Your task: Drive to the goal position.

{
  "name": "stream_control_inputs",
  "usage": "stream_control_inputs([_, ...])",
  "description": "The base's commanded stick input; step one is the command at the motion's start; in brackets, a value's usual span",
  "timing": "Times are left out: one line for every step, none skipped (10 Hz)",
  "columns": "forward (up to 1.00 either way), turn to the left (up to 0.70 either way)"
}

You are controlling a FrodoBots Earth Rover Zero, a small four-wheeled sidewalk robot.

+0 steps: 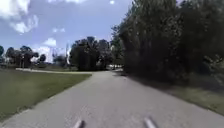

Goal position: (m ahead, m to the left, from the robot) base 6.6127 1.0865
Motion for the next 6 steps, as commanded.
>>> stream_control_inputs([0.50, 0.00])
stream_control_inputs([0.50, 0.00])
stream_control_inputs([0.50, 0.00])
stream_control_inputs([0.50, 0.00])
stream_control_inputs([0.50, 0.00])
stream_control_inputs([0.50, 0.00])
